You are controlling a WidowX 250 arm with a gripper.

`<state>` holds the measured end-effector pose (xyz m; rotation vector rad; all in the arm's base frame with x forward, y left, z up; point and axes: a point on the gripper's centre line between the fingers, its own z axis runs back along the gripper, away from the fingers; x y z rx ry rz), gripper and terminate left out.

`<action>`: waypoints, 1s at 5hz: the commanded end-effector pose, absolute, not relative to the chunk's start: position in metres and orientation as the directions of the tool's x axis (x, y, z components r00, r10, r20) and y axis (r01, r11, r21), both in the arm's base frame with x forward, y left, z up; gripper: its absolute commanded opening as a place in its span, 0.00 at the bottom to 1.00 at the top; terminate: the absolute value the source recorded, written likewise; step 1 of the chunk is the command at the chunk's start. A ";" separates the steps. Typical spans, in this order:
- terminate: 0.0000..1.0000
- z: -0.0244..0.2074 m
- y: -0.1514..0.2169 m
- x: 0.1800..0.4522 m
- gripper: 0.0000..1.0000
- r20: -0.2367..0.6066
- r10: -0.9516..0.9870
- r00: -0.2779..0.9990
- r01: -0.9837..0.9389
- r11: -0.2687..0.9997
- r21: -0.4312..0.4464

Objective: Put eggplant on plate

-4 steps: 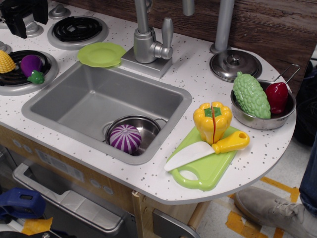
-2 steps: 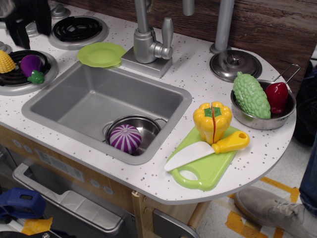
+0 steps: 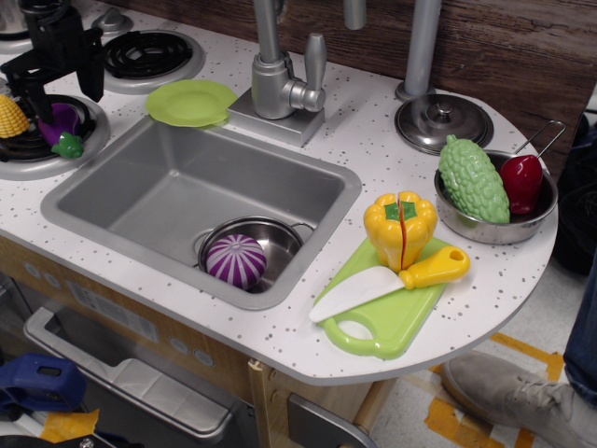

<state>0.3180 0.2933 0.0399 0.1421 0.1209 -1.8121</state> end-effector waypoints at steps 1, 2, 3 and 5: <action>0.00 0.088 0.313 0.311 1.00 -0.254 -0.915 -0.313 0.946 -0.325 0.007; 0.00 0.087 0.317 0.309 1.00 -0.242 -0.908 -0.342 0.934 -0.358 0.022; 0.00 0.082 0.317 0.308 1.00 -0.233 -0.907 -0.350 0.928 -0.369 0.046; 0.00 0.072 0.316 0.306 1.00 -0.220 -0.911 -0.350 0.924 -0.374 0.082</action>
